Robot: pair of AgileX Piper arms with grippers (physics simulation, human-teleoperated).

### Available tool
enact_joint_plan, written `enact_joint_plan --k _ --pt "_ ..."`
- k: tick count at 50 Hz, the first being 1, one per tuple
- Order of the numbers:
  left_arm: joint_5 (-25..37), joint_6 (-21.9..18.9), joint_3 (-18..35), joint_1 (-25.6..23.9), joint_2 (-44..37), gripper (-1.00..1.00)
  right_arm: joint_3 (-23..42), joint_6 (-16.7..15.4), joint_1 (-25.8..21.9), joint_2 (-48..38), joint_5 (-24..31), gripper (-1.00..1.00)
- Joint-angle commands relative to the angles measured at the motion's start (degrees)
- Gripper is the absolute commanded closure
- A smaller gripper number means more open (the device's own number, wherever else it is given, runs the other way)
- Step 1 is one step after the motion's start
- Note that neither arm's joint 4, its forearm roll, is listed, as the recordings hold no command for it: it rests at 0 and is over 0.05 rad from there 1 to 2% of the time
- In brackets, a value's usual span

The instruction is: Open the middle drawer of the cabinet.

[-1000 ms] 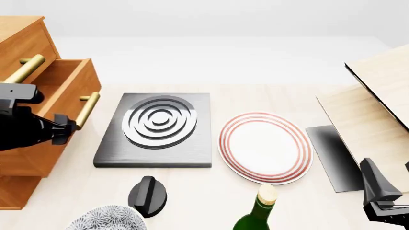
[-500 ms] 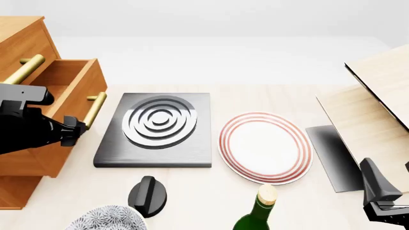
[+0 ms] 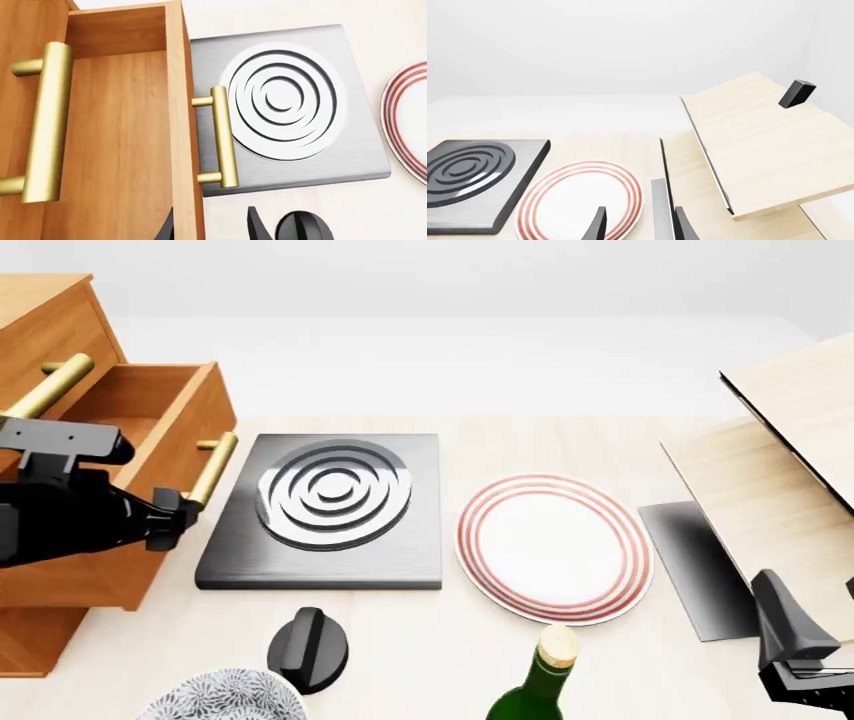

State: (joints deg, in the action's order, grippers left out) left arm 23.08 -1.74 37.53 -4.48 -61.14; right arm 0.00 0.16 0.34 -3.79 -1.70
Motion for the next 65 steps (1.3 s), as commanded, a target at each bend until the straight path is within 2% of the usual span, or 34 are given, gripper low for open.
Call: enact_joint_plan --k 1,65 --pt "0.8 0.8 0.2 -1.4 -0.1 -1.00 0.0 -0.3 0.0 1.0 0.5 -1.00" --pt "1.0 1.4 1.6 -7.5 -0.8 -1.00 0.0 -0.3 0.0 1.0 0.5 -1.00"
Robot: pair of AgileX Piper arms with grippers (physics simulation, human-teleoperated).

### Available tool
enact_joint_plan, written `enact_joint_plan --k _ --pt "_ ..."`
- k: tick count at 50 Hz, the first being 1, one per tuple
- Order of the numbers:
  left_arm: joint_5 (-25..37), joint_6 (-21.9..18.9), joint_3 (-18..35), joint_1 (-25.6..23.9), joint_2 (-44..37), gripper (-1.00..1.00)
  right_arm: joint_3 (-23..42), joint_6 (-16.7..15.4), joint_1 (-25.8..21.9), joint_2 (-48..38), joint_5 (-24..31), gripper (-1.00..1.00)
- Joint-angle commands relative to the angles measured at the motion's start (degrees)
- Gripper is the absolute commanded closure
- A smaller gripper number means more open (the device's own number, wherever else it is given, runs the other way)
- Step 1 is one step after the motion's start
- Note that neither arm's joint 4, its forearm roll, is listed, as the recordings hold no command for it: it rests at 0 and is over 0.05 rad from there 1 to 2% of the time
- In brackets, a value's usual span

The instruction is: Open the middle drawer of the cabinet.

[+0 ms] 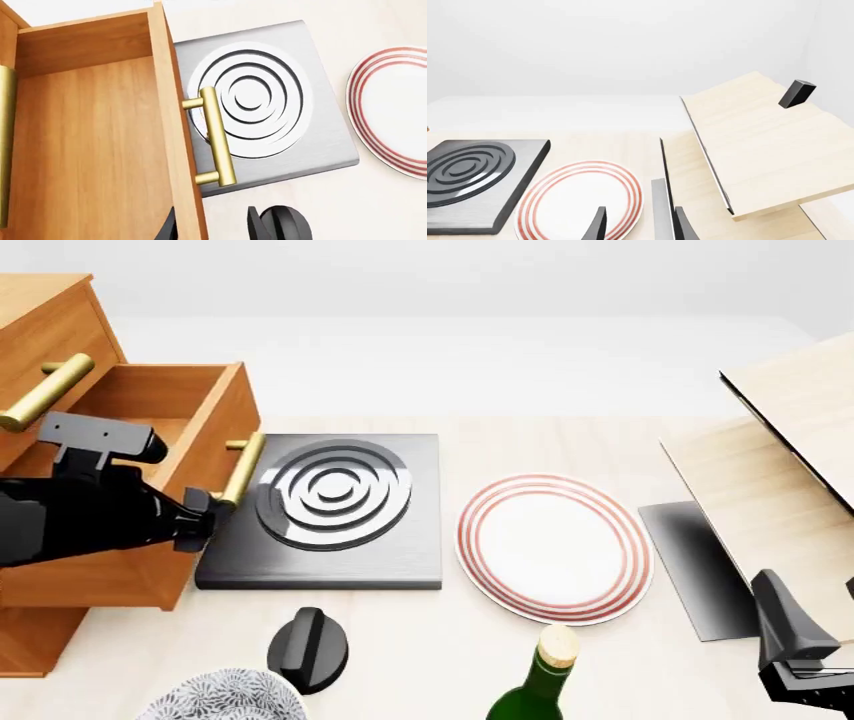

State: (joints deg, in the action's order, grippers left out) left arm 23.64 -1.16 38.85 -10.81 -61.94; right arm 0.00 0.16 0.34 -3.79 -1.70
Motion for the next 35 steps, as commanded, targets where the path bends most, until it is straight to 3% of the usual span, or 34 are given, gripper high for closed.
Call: enact_joint_plan --k 1,35 --pt "0.4 0.8 0.4 -1.2 0.0 -1.00 0.0 -0.3 0.0 1.0 0.5 -1.00" --pt "0.1 1.4 1.3 -6.1 -0.4 -1.00 0.0 -0.3 0.0 1.0 0.5 -1.00"
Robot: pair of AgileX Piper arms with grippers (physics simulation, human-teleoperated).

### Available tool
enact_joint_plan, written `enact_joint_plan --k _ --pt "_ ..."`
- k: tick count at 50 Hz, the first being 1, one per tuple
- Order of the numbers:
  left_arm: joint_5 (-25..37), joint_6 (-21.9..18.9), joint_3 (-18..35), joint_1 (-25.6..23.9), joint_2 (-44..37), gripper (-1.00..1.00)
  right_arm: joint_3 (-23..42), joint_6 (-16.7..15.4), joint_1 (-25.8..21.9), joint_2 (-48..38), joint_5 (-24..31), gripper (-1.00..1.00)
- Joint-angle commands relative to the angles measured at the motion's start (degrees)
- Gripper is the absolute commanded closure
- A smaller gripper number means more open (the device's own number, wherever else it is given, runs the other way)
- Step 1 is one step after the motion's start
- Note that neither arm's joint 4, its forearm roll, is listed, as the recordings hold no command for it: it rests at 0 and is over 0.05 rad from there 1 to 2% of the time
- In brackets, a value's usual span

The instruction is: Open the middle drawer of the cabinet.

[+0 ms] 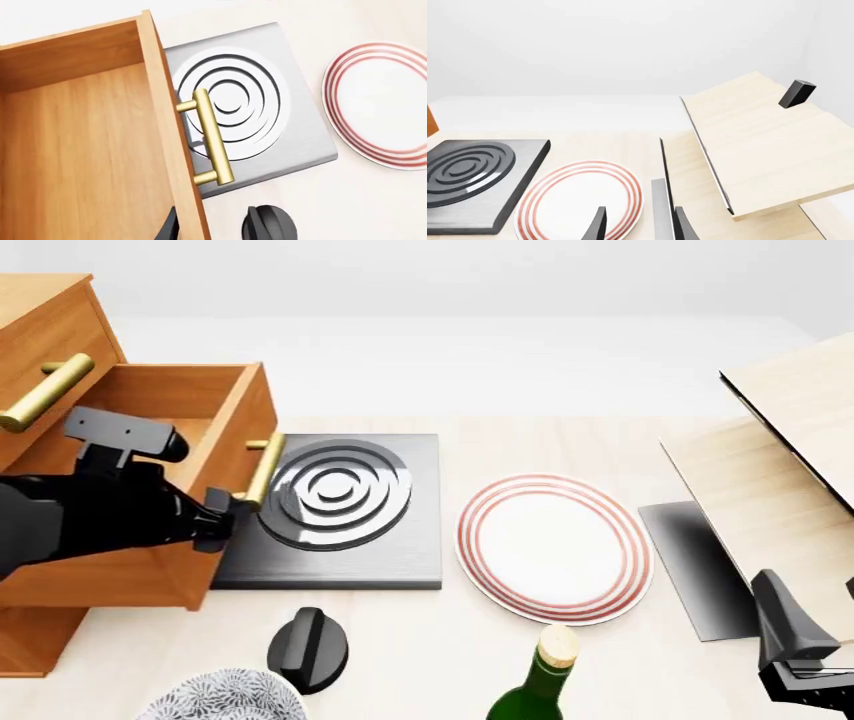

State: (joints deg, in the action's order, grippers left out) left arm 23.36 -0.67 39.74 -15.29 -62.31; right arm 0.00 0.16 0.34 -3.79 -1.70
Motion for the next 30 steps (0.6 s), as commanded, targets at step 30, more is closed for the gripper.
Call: enact_joint_plan --k 30 --pt "0.4 1.6 1.3 -5.1 0.4 -1.00 0.0 -0.3 0.0 1.0 0.5 -1.00"
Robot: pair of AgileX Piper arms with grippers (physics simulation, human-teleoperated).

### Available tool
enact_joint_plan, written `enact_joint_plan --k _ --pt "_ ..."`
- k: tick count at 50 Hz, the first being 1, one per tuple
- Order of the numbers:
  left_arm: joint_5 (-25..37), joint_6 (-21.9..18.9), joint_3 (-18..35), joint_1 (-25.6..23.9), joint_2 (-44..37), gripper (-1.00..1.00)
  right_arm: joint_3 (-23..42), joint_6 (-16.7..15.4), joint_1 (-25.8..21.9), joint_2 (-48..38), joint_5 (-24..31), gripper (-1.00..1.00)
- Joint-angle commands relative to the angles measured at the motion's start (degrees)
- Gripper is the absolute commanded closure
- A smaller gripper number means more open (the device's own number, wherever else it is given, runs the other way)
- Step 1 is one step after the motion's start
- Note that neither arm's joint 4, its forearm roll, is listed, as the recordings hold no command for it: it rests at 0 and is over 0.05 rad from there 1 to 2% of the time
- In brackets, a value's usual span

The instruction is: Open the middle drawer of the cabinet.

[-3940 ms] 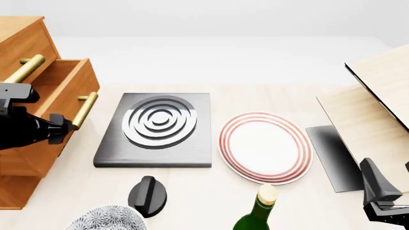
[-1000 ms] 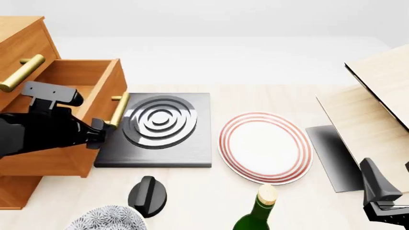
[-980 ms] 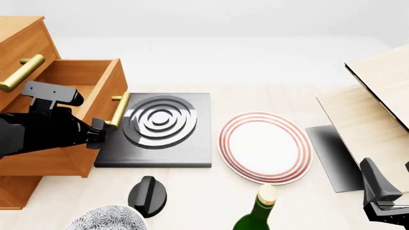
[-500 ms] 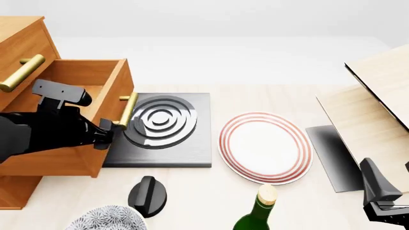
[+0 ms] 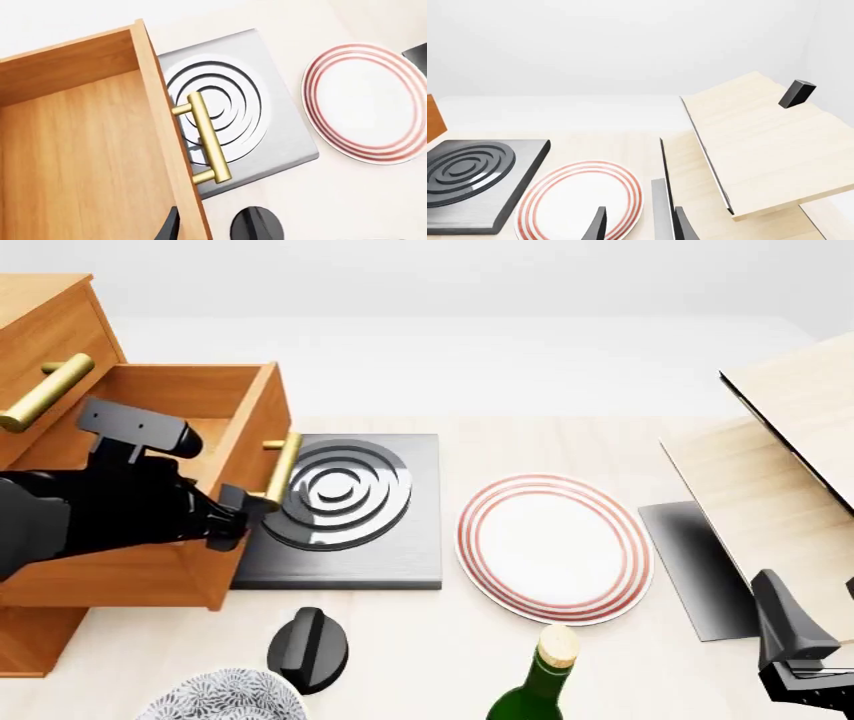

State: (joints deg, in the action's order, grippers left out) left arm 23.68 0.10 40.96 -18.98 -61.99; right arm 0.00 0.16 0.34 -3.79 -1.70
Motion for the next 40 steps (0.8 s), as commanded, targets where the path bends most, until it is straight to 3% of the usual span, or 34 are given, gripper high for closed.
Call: enact_joint_plan --k 1,23,40 --pt "0.0 0.9 0.0 -1.5 0.1 -1.00 0.0 -0.3 0.0 1.0 0.5 -1.00" --pt "-0.4 1.6 0.3 -4.1 0.3 -1.00 0.0 -0.3 0.0 1.0 0.5 -1.00" --pt "0.3 0.6 0.3 -3.1 3.1 -1.00 0.0 -0.3 0.0 1.0 0.5 -1.00"
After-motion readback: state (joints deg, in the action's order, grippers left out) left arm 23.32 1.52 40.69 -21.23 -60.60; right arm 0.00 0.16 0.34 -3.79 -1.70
